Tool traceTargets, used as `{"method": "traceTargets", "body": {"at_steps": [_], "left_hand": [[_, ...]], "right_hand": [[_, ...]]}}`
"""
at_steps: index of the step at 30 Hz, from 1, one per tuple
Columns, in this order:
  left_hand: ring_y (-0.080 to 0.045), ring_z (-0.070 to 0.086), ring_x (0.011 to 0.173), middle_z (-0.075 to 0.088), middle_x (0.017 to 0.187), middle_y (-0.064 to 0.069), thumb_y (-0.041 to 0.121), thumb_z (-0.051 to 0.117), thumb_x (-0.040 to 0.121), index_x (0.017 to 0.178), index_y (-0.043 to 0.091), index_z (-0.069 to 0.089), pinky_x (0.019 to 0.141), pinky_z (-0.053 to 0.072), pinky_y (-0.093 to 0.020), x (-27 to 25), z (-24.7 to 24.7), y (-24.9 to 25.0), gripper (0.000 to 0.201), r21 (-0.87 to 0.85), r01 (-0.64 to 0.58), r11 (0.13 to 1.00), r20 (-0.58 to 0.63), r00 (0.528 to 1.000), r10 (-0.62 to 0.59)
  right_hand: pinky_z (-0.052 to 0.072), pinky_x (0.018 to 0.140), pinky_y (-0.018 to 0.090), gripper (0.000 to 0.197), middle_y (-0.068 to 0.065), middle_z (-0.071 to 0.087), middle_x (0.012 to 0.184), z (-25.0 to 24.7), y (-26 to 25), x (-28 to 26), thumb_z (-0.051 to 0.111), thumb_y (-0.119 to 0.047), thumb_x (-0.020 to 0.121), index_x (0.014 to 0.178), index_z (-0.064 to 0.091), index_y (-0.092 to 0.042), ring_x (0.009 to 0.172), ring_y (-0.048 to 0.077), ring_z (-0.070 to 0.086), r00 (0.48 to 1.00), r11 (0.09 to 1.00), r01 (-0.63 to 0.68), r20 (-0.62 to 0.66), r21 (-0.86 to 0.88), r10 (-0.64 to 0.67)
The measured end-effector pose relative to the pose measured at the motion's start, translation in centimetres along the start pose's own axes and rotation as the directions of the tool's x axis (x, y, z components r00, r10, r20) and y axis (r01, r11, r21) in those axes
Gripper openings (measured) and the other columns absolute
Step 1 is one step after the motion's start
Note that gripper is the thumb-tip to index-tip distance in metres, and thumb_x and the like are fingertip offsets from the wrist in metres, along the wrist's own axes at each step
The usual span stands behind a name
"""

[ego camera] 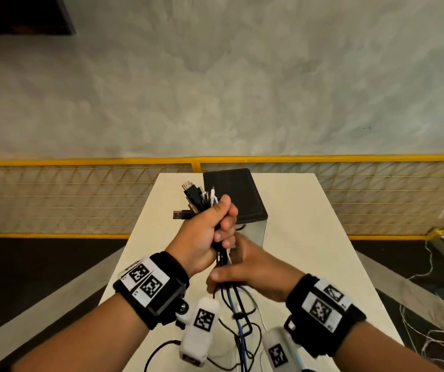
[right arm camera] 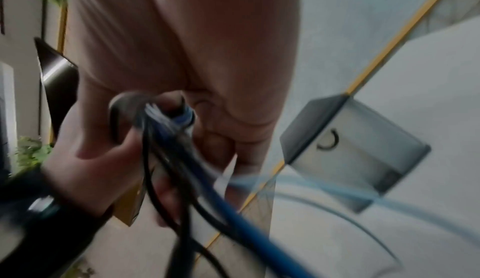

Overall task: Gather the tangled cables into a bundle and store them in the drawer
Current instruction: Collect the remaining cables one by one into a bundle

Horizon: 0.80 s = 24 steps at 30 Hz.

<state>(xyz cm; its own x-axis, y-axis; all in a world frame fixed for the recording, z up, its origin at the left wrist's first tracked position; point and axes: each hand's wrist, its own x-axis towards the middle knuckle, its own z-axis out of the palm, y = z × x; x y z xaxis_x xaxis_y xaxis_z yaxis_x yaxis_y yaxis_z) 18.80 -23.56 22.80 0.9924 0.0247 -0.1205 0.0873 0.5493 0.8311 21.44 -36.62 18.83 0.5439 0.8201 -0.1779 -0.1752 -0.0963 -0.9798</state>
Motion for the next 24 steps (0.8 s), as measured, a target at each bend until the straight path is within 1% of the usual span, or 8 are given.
{"method": "traceTargets", "body": {"at_steps": [4, 7, 11, 14, 18, 20, 22, 24], "left_hand": [[-0.002, 0.03, 0.035, 0.039, 0.049, 0.006, 0.035, 0.047, 0.093, 0.07, 0.013, 0.06, 0.038, 0.029, -0.018, 0.3, -0.6, 1.7, 0.034, -0.094, -0.07, 0.993, 0.005, 0.997, 0.071], [-0.002, 0.03, 0.035, 0.04, 0.049, 0.007, 0.034, 0.043, 0.097, 0.069, 0.014, 0.062, 0.038, 0.029, -0.017, 0.5, -1.3, 3.0, 0.039, -0.096, -0.107, 0.99, -0.009, 0.994, 0.106], [-0.002, 0.029, 0.035, 0.04, 0.048, 0.007, 0.035, 0.045, 0.095, 0.069, 0.014, 0.061, 0.038, 0.029, -0.017, 0.0, -1.1, 1.9, 0.037, -0.076, -0.059, 0.995, -0.024, 0.998, 0.057], [-0.002, 0.029, 0.033, 0.039, 0.048, 0.007, 0.037, 0.049, 0.09, 0.068, 0.014, 0.062, 0.036, 0.029, -0.017, 0.1, -1.0, 2.5, 0.034, -0.098, -0.067, 0.993, -0.006, 0.998, 0.066], [-0.002, 0.029, 0.033, 0.039, 0.047, 0.008, 0.038, 0.05, 0.087, 0.071, 0.013, 0.061, 0.036, 0.029, -0.017, -0.2, -1.5, 3.7, 0.031, -0.033, -0.086, 0.996, 0.017, 0.996, 0.086], [-0.002, 0.028, 0.034, 0.038, 0.047, 0.008, 0.037, 0.049, 0.087, 0.07, 0.013, 0.061, 0.036, 0.029, -0.017, -0.4, -1.9, 3.3, 0.032, 0.003, -0.083, 0.997, 0.015, 0.996, 0.083], [-0.002, 0.028, 0.034, 0.038, 0.047, 0.007, 0.036, 0.049, 0.087, 0.069, 0.012, 0.061, 0.037, 0.029, -0.017, -0.5, -2.0, 2.6, 0.032, 0.017, -0.065, 0.998, 0.008, 0.998, 0.065], [-0.003, 0.027, 0.034, 0.037, 0.048, 0.006, 0.036, 0.049, 0.087, 0.069, 0.011, 0.061, 0.037, 0.029, -0.018, -0.6, -1.9, 1.8, 0.033, 0.042, -0.044, 0.998, 0.009, 0.999, 0.043]], "right_hand": [[0.049, 0.058, 0.027, 0.013, 0.004, 0.058, 0.06, 1.6, 3.1, -0.4, 0.06, -0.002, 0.083, 0.09, 0.059, -0.012, 0.049, 0.014, 0.055, 0.999, 0.979, -0.03, 0.008, -0.202, 0.032], [0.045, 0.054, 0.025, 0.015, -0.002, 0.053, 0.057, 1.0, 5.5, -1.5, 0.054, -0.006, 0.086, 0.083, 0.064, -0.017, 0.047, 0.013, 0.05, 0.992, 0.966, -0.127, -0.024, -0.226, 0.124], [0.051, 0.058, 0.026, 0.013, 0.0, 0.06, 0.066, 0.0, 7.7, -2.4, 0.057, -0.012, 0.081, 0.084, 0.067, -0.019, 0.054, 0.014, 0.058, 0.976, 0.942, -0.209, 0.004, -0.261, 0.218], [0.057, 0.082, 0.029, 0.011, -0.002, 0.068, 0.085, -0.7, 10.3, -3.5, 0.066, -0.011, 0.085, 0.094, 0.07, -0.016, 0.076, 0.008, 0.067, 0.96, 0.903, -0.247, 0.041, -0.352, 0.278], [0.036, 0.098, 0.007, 0.073, -0.012, 0.046, 0.145, -2.6, 11.6, -6.0, 0.07, -0.037, 0.084, 0.146, 0.031, -0.032, 0.127, -0.003, 0.047, 0.934, 0.803, -0.283, 0.04, -0.525, 0.355], [0.028, 0.109, 0.011, 0.106, -0.02, 0.028, 0.153, -4.5, 9.9, -6.2, 0.08, -0.048, 0.069, 0.15, 0.012, -0.039, 0.135, -0.009, 0.031, 0.939, 0.822, -0.283, 0.03, -0.494, 0.342], [0.025, 0.119, 0.026, 0.118, -0.018, 0.027, 0.155, -5.7, 7.1, -5.6, 0.082, -0.059, 0.055, 0.151, 0.018, -0.035, 0.14, -0.004, 0.027, 0.977, 0.897, -0.21, -0.057, -0.389, 0.205], [0.027, 0.12, 0.038, 0.105, -0.017, 0.043, 0.148, -5.8, 4.1, -4.8, 0.075, -0.074, 0.053, 0.143, 0.039, -0.032, 0.138, -0.002, 0.035, 0.969, 0.96, -0.016, -0.241, -0.279, -0.054]]}}
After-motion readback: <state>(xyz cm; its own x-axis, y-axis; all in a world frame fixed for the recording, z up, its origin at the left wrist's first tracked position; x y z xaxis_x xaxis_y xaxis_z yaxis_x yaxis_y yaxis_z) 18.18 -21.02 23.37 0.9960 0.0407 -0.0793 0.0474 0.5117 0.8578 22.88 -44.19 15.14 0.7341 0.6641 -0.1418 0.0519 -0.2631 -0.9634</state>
